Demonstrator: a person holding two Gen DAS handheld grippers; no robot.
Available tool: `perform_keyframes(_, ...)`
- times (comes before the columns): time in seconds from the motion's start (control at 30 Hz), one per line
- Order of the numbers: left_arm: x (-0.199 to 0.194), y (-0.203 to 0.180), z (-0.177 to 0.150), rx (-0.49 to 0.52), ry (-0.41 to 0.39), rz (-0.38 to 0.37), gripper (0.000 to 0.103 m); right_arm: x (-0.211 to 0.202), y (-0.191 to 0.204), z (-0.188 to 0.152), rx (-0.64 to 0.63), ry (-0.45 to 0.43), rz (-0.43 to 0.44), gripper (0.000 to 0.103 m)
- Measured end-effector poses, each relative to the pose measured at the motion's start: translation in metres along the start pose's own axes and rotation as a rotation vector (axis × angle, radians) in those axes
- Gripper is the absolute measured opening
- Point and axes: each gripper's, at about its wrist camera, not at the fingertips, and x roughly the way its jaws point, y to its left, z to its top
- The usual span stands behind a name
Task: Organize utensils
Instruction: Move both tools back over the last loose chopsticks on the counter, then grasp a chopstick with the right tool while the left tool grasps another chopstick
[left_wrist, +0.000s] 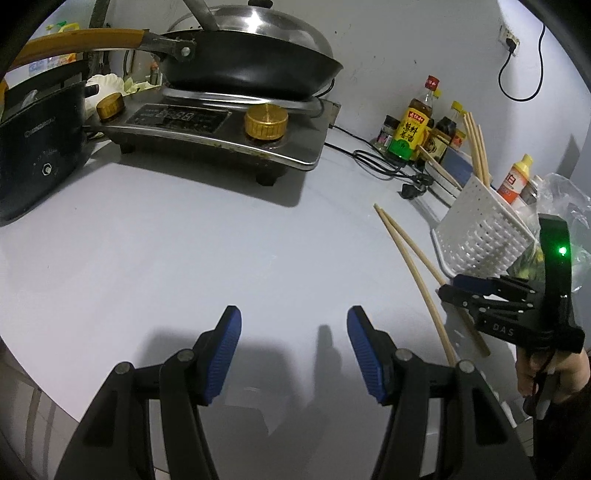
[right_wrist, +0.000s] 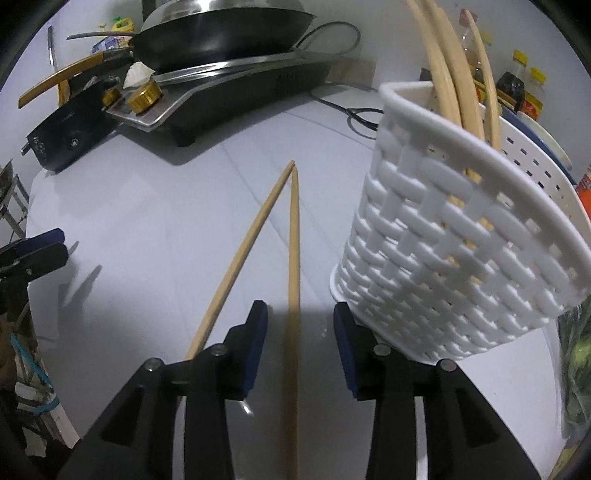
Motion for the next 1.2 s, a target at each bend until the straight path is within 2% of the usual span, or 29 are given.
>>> perform_keyframes(0.17,0.002,-0.01,0.003,0.02,0.007,0.004,0.06,-0.001,-0.005,0.0,0.01,-0.008,0.029,0.032)
perform_keyframes(0.23,0.003,-0.015,0.003,0.03,0.012,0.004,0.06,-0.004,-0.007,-0.002,0.007,-0.016,0.027,0.015)
perform_keyframes(0.33,0.006,-0.025,0.004,0.046,0.02,0.005,0.06,-0.007,-0.01,-0.006,-0.002,-0.02,0.034,0.006)
perform_keyframes(0.77,0.035,-0.095,0.001,0.149,0.088,-0.017,0.06,-0.032,-0.028,-0.032,0.008,-0.079,0.102,0.006)
perform_keyframes(1.0,0.059,-0.132,0.008,0.233,0.112,0.026,0.06,-0.041,-0.041,-0.048,0.013,-0.097,0.16,0.005)
perform_keyframes(1.2,0.075,-0.145,0.013,0.275,0.136,0.071,0.06,-0.045,-0.049,-0.054,0.016,-0.114,0.186,0.005)
